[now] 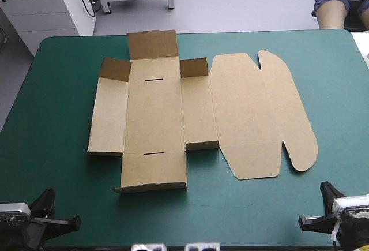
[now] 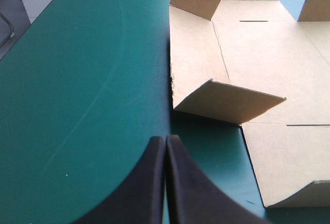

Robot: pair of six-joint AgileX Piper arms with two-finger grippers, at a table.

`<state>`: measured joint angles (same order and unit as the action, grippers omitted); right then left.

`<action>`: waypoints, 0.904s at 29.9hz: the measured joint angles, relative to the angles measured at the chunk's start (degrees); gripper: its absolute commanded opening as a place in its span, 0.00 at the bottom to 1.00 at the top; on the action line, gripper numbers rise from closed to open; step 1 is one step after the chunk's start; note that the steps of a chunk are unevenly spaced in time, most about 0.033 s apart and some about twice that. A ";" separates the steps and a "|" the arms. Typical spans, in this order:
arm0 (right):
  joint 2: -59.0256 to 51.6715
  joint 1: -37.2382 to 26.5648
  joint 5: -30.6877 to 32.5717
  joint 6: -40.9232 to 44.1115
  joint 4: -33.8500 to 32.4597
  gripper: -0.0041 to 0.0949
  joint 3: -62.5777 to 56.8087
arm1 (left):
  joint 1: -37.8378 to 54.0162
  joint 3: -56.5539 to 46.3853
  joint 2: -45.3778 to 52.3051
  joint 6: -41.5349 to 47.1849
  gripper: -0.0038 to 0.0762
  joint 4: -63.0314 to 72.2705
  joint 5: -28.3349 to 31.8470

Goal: Fold the box

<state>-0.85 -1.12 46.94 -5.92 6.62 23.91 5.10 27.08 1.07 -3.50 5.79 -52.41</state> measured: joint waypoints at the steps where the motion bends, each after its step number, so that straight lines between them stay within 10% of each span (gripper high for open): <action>1: 0.00 0.00 0.00 0.00 0.00 0.02 0.00 | 0.00 0.00 0.00 0.00 0.04 0.00 0.00; 27: 0.00 0.00 -0.04 0.15 0.00 0.02 0.00 | 0.00 0.17 -7.24 -0.17 0.04 -0.11 0.82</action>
<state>-0.85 -1.12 46.89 -5.76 6.62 23.91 5.10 27.25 -6.17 -3.67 5.68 -51.59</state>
